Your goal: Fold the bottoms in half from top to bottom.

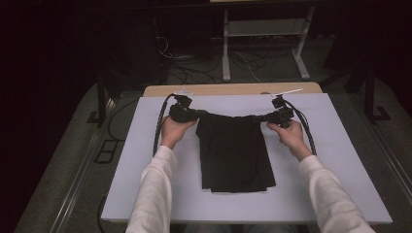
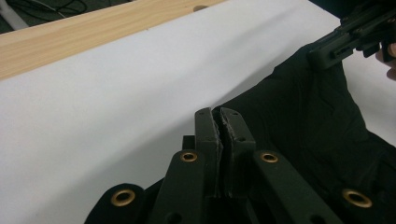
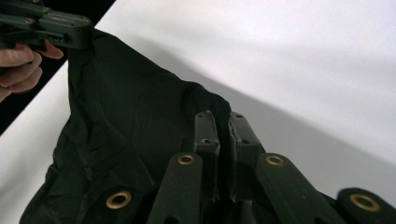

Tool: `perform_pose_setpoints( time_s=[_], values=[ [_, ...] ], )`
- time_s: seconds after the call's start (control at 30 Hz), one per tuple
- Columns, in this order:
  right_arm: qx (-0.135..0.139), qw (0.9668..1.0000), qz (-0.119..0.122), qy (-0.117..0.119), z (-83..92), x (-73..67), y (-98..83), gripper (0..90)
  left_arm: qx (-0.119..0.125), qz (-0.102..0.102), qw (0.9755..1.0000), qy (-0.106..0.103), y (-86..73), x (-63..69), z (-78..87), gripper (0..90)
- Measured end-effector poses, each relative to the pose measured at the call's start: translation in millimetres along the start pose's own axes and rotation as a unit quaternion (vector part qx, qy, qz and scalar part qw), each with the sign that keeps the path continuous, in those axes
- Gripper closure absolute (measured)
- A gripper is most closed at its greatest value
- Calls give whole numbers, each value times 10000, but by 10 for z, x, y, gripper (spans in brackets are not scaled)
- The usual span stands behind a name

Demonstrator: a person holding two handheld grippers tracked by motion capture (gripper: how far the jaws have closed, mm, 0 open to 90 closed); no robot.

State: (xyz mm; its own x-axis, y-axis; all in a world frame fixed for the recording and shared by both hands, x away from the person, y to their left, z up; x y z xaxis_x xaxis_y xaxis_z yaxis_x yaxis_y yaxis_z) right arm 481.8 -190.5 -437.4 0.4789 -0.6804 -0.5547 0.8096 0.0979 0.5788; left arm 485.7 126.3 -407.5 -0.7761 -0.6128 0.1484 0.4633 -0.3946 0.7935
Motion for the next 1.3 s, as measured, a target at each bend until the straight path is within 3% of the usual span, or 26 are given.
perform_pose_setpoints(
  time_s=[0.3, 0.57, 0.73, 0.83, 0.97, 1.07, 1.17, 1.3],
  values=[
    [191, 9998, -17, -54, -43, 64, 163, 828, 148, 62, 9998, 93, 148, -111, -29, 849],
    [285, 9995, -27, -161, -94, 138, 266, 827, 140, 191, 9995, 198, 123, -231, -169, 848],
    [244, 9995, -132, -165, -127, 198, 256, 773, 101, 265, 9993, 248, 88, -241, -238, 824],
    [182, 9997, -180, -58, -132, 226, 237, 664, 98, 358, 9992, 137, 64, -237, -258, 764],
    [116, 9996, 138, -214, -116, 200, 207, 510, 90, 552, 9984, 99, 26, -241, -242, 646],
    [121, 9992, 279, -275, -93, 181, 193, 382, 164, 707, 9973, -60, -3, -253, -204, 543],
    [96, 9988, 324, -353, -77, 169, 192, 229, 289, 769, 9966, -38, -30, -253, -147, 393],
    [102, 9987, 338, -360, -60, 158, 193, 130, 335, 816, 9961, 2, -45, -249, -95, 174]
  ],
)
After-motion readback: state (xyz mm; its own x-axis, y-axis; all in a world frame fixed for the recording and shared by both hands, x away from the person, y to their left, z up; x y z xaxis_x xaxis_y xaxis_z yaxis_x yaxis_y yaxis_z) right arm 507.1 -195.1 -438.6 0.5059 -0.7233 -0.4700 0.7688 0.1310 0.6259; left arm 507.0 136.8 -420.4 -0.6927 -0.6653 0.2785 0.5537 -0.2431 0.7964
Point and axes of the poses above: each handheld gripper's, and its own axes: z roughly backward along the jaws, y roughly out of its top, x roughly to its right, the point moved 3 cm from there along -z, roughly forward along the jaws, and after that the axes turned 5 degrees about -z, right-handed, at the moved point
